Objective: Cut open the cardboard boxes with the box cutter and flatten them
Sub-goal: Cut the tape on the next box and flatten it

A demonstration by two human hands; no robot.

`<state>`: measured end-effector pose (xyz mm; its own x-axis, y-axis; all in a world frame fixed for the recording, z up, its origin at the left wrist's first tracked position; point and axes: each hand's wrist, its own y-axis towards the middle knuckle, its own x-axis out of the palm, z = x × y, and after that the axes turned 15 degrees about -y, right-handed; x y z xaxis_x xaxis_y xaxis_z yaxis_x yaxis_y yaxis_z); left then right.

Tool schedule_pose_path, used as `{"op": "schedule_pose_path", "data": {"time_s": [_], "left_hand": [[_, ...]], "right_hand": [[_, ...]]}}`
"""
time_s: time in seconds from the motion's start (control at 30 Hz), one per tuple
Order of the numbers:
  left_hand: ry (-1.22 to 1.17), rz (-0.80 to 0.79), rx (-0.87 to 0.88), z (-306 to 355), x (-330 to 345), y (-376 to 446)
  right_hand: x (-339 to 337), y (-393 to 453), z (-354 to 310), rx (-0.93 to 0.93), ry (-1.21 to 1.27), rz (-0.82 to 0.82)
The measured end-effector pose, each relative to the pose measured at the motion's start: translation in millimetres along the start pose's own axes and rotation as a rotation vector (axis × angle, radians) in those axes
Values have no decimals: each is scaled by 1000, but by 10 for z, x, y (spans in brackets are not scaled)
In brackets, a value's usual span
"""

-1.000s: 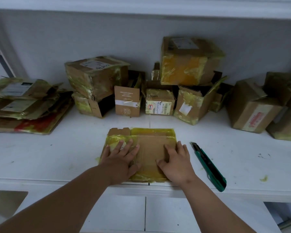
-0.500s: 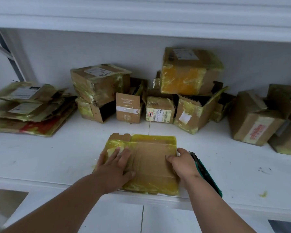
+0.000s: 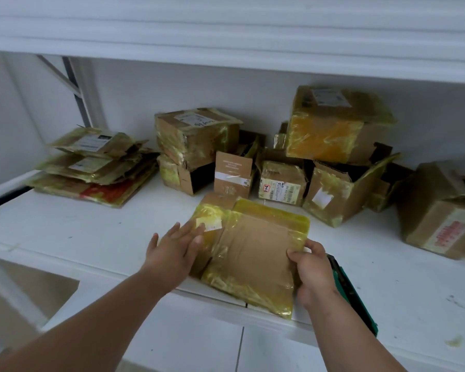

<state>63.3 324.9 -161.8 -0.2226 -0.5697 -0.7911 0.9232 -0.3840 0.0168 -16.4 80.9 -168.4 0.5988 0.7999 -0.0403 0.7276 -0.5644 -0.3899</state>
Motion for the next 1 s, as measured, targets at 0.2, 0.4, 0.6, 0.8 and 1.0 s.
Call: {"op": "schedule_pose_path", "data": {"time_s": [0.2, 0.4, 0.6, 0.8, 1.0], "left_hand": [[-296, 369, -50, -290, -343, -63], [-631, 549, -224, -525, -924, -187], [-1450, 329, -413, -816, -1437, -376], [-1353, 346, -308, -1148, -1655, -448], [-1227, 401, -216, -1539, -2082, -380]], "right_hand": [[293, -264, -110, -79, 169, -16], [925, -587, -57, -121, 209, -53], [1649, -938, 45, -133, 306, -131], [2246, -1145, 83, -127, 300, -251], [2502, -1035, -15, -68, 326, -302]]}}
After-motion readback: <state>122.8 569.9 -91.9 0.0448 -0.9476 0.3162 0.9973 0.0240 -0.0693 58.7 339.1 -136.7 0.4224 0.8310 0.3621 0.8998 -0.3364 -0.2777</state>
